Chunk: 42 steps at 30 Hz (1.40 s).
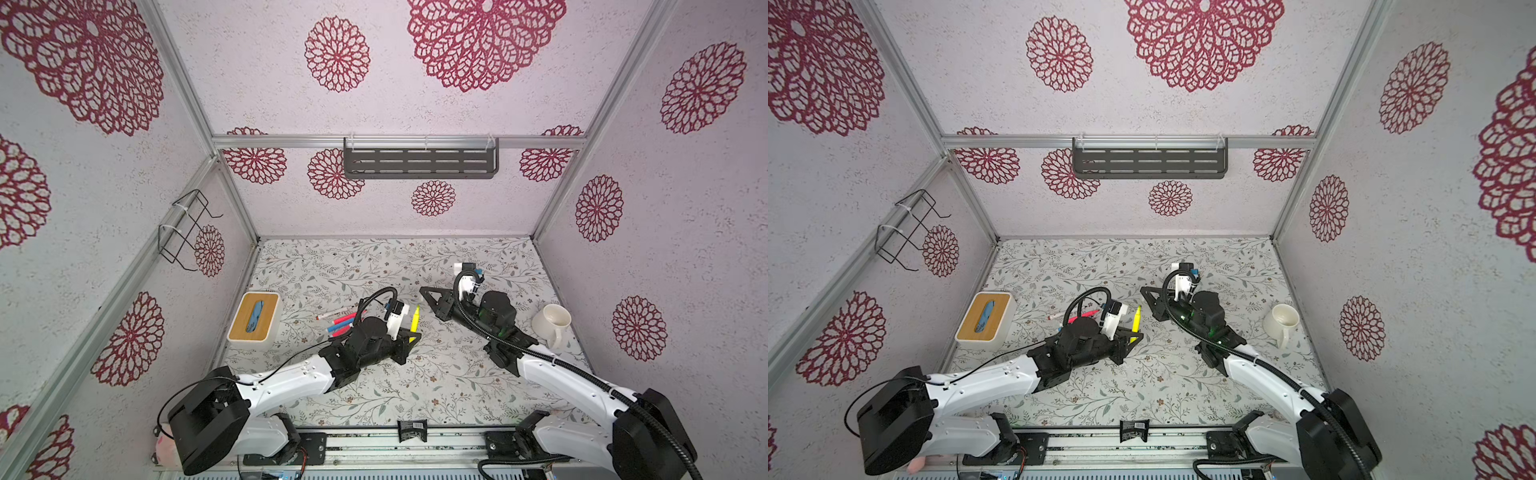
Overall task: Insert the pens into the pen caps
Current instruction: 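Lift the cap and bring it toward the highlighter tip in the left gripper, then push the translucent cap down over the highlighter tip with the right gripper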
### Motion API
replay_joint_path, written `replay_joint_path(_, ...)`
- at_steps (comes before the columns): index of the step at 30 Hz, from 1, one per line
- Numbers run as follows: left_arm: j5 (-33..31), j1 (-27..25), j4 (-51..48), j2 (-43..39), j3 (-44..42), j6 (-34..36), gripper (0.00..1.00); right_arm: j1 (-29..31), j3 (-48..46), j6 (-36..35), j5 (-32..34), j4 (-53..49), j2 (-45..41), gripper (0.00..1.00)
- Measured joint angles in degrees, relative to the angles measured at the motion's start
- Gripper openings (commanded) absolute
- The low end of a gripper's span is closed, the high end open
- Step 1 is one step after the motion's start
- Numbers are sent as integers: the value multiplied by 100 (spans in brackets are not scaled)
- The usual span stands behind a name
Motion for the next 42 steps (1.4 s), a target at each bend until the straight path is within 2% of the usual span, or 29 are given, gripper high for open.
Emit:
replay_joint_path(29, -140, -20, -39, 0, 129, 22, 0, 188, -361, 4, -149, 352, -162, 5)
replay_joint_path(38, 162, 50, -2, -57, 140, -31, 0, 184, -623, -55, -350, 927, -186, 5)
replay_joint_path(42, 400, 116, 4, -129, 179, -85, 0, 179, -623, -197, -435, 944, -291, 11)
